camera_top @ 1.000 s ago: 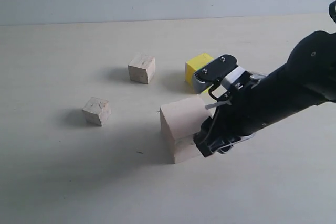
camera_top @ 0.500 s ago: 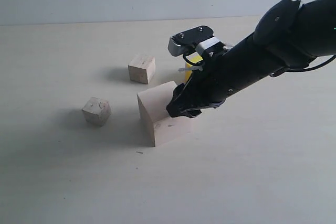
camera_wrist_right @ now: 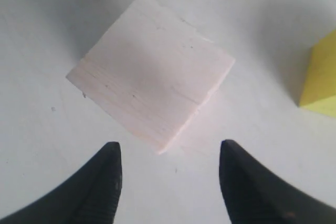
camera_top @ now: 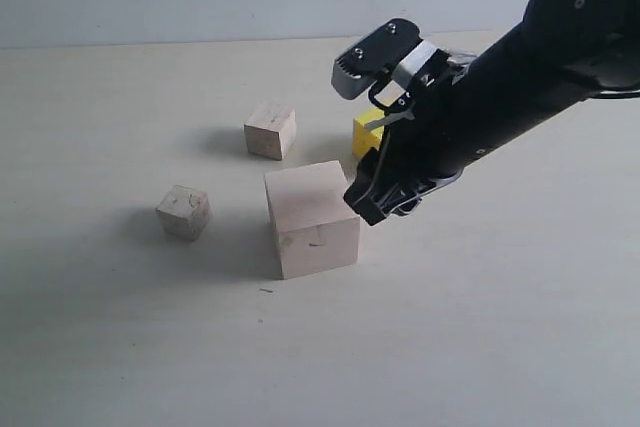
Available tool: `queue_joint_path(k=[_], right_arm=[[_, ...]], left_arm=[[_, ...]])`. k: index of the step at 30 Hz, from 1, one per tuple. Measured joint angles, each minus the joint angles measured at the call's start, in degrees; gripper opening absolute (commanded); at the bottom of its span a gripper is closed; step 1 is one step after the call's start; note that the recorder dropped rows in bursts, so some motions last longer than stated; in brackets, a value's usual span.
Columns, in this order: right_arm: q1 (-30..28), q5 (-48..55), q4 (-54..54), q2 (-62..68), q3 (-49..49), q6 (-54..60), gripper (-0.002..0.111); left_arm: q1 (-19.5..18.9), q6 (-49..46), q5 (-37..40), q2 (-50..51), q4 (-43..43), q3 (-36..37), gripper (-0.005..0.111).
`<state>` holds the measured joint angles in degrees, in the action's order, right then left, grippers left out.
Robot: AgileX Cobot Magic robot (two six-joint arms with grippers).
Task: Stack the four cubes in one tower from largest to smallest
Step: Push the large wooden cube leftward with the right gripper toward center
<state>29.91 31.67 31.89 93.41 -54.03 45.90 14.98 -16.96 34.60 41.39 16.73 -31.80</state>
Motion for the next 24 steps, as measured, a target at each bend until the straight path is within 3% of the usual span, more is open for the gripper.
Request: queue_joint_path(k=[14,24], right_arm=[[0.0,3.0,-3.1,6.3,0.0,-3.9,0.054],[0.0,1.6,4.8,9.8,0.0,0.0,0.054]], left_arm=[[0.0,-0.1,0.0,0.0,0.0,0.0,0.000],[0.0,-0.2,-0.1,0.0,0.0,0.0,0.000]])
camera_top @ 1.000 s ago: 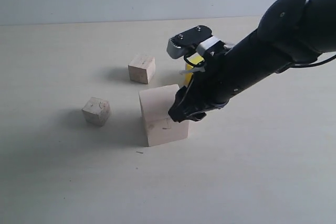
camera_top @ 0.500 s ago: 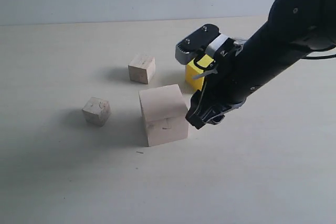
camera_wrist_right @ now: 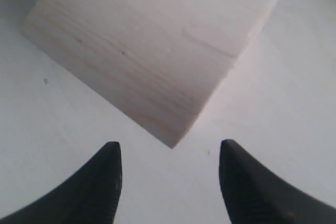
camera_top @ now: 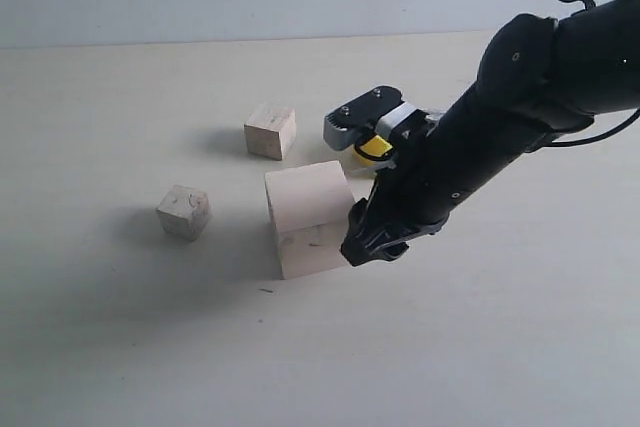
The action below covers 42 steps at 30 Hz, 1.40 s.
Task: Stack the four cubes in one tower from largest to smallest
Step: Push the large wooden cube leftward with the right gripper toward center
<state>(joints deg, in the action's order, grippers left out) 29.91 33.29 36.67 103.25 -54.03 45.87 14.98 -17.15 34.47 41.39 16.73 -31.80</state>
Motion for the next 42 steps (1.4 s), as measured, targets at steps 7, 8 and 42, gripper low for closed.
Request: queue_joint_path(k=[7,8,42], right_arm=[[0.0,-1.5,6.6,1.2,0.0,3.4,0.054],[0.0,-1.9,7.4,1.5,0.0,3.6,0.054],[0.0,-8.7,33.0,3.5,0.0,8.8,0.054]], left_arm=[[0.0,0.0,0.0,0.0,0.0,0.0,0.000],[0.0,0.0,0.0,0.0,0.0,0.0,0.000],[0.0,-0.1,0.0,0.0,0.0,0.0,0.000]])
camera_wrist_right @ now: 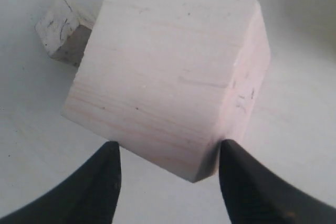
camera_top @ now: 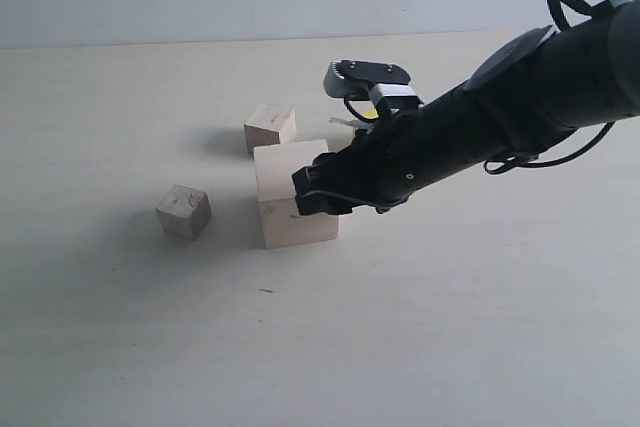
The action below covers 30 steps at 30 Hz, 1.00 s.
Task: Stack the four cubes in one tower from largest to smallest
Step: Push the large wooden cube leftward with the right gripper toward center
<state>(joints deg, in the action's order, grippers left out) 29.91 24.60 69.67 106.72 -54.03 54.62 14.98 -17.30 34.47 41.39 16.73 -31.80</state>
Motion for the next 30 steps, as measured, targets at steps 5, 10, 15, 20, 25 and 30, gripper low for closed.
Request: queue_joint_path(k=[5,10,15,20,25,30], right_arm=[[0.3,0.6,2.1,0.2,0.0,0.0,0.054],[1.6,-0.4,2.4,0.2,0.0,0.2,0.054],[1.9,-1.4,2.5,0.2,0.0,0.2,0.054],[2.0,-2.3,2.5,0.2,0.0,0.2,0.054],[2.0,-2.7,2.5,0.2,0.0,0.2,0.054],[2.0,-2.0,2.5,0.2,0.0,0.2,0.054]], left_arm=[[0.0,0.0,0.0,0.0,0.0,0.0,0.000],[0.0,0.0,0.0,0.0,0.0,0.0,0.000],[0.0,0.0,0.0,0.0,0.0,0.0,0.000],[0.0,0.0,0.0,0.0,0.0,0.0,0.000],[0.0,0.0,0.0,0.0,0.0,0.0,0.000],[0.0,0.0,0.0,0.0,0.0,0.0,0.000]])
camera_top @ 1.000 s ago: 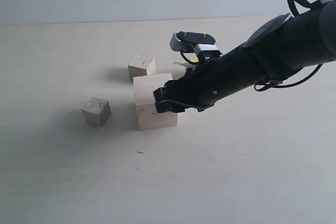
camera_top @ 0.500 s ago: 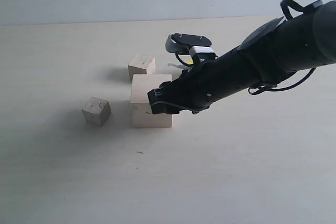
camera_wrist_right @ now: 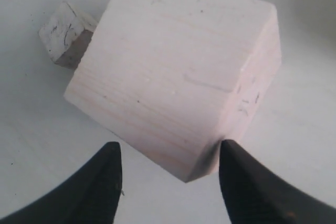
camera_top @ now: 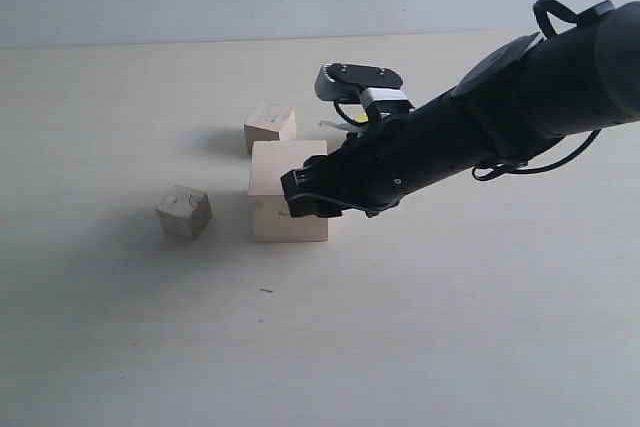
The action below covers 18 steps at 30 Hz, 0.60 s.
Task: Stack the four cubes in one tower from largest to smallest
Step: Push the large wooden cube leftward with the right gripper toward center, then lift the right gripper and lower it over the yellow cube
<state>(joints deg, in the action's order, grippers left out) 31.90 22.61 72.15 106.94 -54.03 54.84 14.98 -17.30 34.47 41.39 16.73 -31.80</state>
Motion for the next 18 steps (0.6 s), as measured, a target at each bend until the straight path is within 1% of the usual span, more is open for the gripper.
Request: queue_joint_path(k=[9,11,12,13,14,15,17,18], right_arm=[[0.0,0.0,-4.8,-3.8,0.0,-0.5,0.054],[0.0,0.0,-9.9,-6.1,0.0,-4.1,0.054],[0.0,0.0,-15.5,-8.1,0.0,-8.6,0.054],[0.0,0.0,-18.7,-8.9,0.0,-10.7,0.054],[0.0,-0.3,-25.5,-11.2,0.0,-16.4,0.054],[0.0,-0.5,-28.2,-12.2,0.0,-19.5,0.054],[-1.5,-0.8,-42.2,-15.7,-1.2,-33.6,0.054],[-2.1,-0.6,-45.9,-16.3,-2.0,-37.3,0.054]], left_arm=[[0.0,0.0,0.0,0.0,0.0,0.0,0.000],[0.0,0.0,0.0,0.0,0.0,0.0,0.000],[0.0,0.0,0.0,0.0,0.0,0.0,0.000],[0.0,0.0,0.0,0.0,0.0,0.0,0.000],[0.0,0.0,0.0,0.0,0.0,0.0,0.000],[0.0,0.0,0.0,0.0,0.0,0.0,0.000],[0.0,0.0,0.0,0.0,0.0,0.0,0.000],[0.0,0.0,0.0,0.0,0.0,0.0,0.000]])
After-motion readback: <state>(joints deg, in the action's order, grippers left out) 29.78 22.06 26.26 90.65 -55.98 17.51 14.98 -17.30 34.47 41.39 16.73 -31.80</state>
